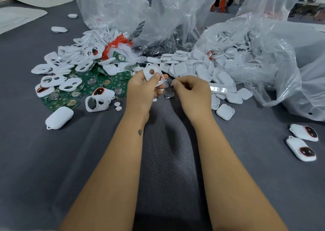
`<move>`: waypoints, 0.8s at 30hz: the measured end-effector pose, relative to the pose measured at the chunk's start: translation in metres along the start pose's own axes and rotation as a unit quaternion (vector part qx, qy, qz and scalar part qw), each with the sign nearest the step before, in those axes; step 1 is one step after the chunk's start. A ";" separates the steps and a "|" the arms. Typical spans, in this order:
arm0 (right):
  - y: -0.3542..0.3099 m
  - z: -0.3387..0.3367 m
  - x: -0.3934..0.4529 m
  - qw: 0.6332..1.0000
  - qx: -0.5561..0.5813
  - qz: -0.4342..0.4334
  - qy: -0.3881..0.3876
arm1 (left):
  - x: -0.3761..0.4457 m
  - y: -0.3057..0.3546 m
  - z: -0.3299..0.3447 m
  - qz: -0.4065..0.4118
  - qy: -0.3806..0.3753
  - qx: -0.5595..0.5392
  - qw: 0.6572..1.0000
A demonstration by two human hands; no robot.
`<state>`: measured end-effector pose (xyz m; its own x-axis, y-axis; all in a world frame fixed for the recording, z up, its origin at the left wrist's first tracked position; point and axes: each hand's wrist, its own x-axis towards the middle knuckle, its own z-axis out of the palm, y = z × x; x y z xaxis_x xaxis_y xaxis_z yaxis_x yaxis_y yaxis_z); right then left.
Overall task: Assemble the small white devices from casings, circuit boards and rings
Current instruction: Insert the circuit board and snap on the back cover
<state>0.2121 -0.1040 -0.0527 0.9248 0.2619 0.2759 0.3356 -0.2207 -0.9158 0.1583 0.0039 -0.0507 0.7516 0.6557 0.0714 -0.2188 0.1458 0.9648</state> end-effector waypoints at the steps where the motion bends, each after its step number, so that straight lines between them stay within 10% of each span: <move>1: -0.002 -0.002 0.001 0.998 0.053 0.018 0.016 | -0.001 -0.001 0.001 0.008 -0.014 0.021 1.000; 8: -0.010 -0.009 0.002 0.957 0.279 0.074 0.005 | -0.003 -0.005 0.004 0.016 -0.074 0.067 0.995; 24: -0.012 -0.013 0.003 0.933 0.343 0.104 -0.003 | -0.005 -0.006 0.008 -0.008 -0.096 0.041 0.995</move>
<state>0.2130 -0.1130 -0.0370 0.9555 0.2864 0.0705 -0.0476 0.3855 -0.9215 0.1602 -0.0060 -0.0546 0.8610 0.4998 0.0944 -0.1597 0.0894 0.9831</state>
